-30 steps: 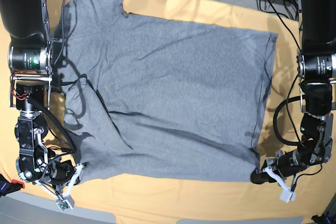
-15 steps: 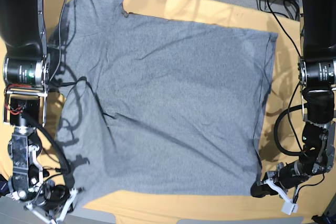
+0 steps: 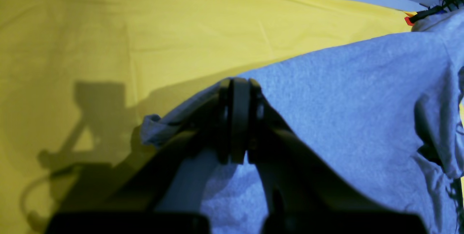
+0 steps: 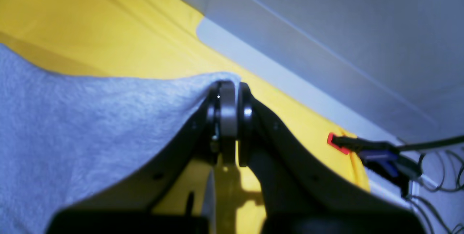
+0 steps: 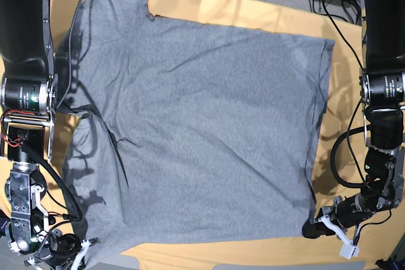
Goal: Layout the t-shirt on the table in an organized manner, then fold the t-shirt properly
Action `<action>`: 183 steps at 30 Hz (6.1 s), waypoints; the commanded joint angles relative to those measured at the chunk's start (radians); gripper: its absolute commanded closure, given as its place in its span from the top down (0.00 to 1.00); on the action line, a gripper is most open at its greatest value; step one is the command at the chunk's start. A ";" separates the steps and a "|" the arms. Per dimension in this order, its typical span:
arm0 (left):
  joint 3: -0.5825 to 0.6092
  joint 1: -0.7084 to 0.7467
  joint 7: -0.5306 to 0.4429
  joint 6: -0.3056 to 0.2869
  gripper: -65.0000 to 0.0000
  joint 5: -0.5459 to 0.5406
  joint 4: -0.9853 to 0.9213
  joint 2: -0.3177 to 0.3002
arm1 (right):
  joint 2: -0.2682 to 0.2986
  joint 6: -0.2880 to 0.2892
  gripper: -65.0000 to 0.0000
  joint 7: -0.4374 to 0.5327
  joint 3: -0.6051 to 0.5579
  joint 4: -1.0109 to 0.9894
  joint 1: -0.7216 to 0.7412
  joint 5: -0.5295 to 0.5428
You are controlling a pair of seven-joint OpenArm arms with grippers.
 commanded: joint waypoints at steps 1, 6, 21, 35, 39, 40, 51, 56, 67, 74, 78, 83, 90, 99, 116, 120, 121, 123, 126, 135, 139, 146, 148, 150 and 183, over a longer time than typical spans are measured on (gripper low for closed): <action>-0.007 -0.044 -0.025 -0.007 0.00 -0.021 0.016 -0.010 | 0.011 -0.019 0.00 0.030 0.005 0.016 0.038 -0.002; -0.007 -0.044 -0.018 -0.007 0.00 -0.021 0.017 -0.010 | 0.011 -0.039 0.06 0.089 0.005 0.016 -0.004 -0.032; -0.007 -0.044 -0.017 -0.007 0.00 -0.020 0.017 -0.011 | 0.027 -0.193 0.81 0.016 0.005 0.016 0.079 -0.034; -0.007 -0.044 -0.014 -0.007 0.00 -0.020 0.017 -0.011 | 0.034 -0.069 0.81 -0.296 0.006 0.016 -0.077 0.211; -0.007 -0.044 -0.002 -0.007 0.00 -0.021 0.016 -0.011 | 0.034 -0.133 0.80 -0.296 0.014 0.016 -0.189 0.212; -0.007 -0.044 0.000 -0.007 0.00 -0.021 0.017 -0.011 | 0.034 -0.142 0.80 -0.291 0.026 0.016 -0.213 0.215; -0.007 -0.044 0.005 -0.007 0.00 -0.021 0.017 -0.011 | 0.033 -0.036 0.80 -0.236 0.428 0.016 -0.368 0.302; -0.007 -0.044 0.008 -0.007 0.00 -0.021 0.017 -0.010 | 0.030 -0.003 0.80 -0.222 0.484 0.015 -0.409 0.379; -0.007 -0.042 0.030 -0.007 0.00 -0.021 0.017 -0.010 | -0.007 -0.074 0.69 -0.130 0.484 -0.032 -0.428 0.365; -0.007 -0.042 0.035 -0.007 0.00 -0.021 0.016 -0.011 | -0.009 -0.032 0.69 -0.128 0.484 -0.066 -0.427 0.442; -0.007 -0.042 0.035 -0.007 0.00 -0.023 0.017 -0.010 | -0.014 -0.031 0.69 -0.126 0.484 -0.066 -0.425 0.456; -0.007 -0.042 0.035 -0.007 0.00 -0.028 0.016 -0.010 | -0.037 -0.004 0.69 -0.122 0.484 -0.065 -0.425 0.460; -0.007 -0.042 0.035 -0.007 0.00 -0.028 0.017 -0.010 | -0.047 0.006 0.53 -0.089 0.484 -0.065 -0.420 0.431; -0.007 -0.042 0.035 -0.007 0.00 -0.028 0.016 -0.010 | -0.032 0.119 0.00 -0.038 0.484 -0.065 -0.390 0.385; -0.007 -0.042 0.034 -0.007 0.00 -0.028 0.016 -0.011 | 0.104 -0.041 0.00 0.088 0.116 -0.065 -0.251 0.071; -0.007 -0.042 0.033 -0.007 0.00 -0.028 0.016 -0.011 | 0.125 -0.133 0.00 0.100 0.007 -0.065 -0.240 -0.039; -0.007 -0.042 0.033 -0.007 0.00 -0.028 0.017 -0.011 | 0.128 -0.153 0.00 0.101 -0.011 -0.065 -0.236 -0.058; -0.007 -0.042 0.030 -0.007 0.00 -0.027 0.017 -0.011 | 0.134 -0.177 0.00 0.101 -0.035 -0.065 -0.230 -0.087; -0.007 -0.045 0.023 -0.007 0.00 -0.027 0.016 -0.014 | 0.139 -0.185 0.00 0.101 -0.042 -0.065 -0.220 -0.105; -0.007 -0.068 -0.040 -0.007 0.00 -0.002 0.017 -0.019 | 0.167 -0.103 0.00 0.094 -0.042 -0.065 -0.118 -0.023; -0.007 -0.076 -0.080 -0.007 0.00 0.043 0.017 -0.019 | 0.166 -0.076 0.00 0.090 -0.042 -0.065 -0.090 0.005; -0.007 -0.089 -0.155 -0.006 0.00 0.119 0.017 -0.018 | 0.164 -0.076 0.00 0.090 -0.042 -0.065 -0.093 0.003; -0.007 -0.087 -0.158 -0.006 0.00 0.119 0.017 -0.018 | 0.164 -0.077 0.00 0.090 -0.042 -0.065 -0.096 0.004; -0.007 -0.087 -0.170 -0.006 0.00 0.119 0.017 -0.019 | 0.164 -0.100 0.12 0.103 -0.042 -0.065 -0.098 0.003; -0.007 -0.130 0.490 -0.069 0.00 -0.434 0.017 -0.121 | 0.167 0.255 0.00 -0.624 -0.003 0.004 -0.061 0.967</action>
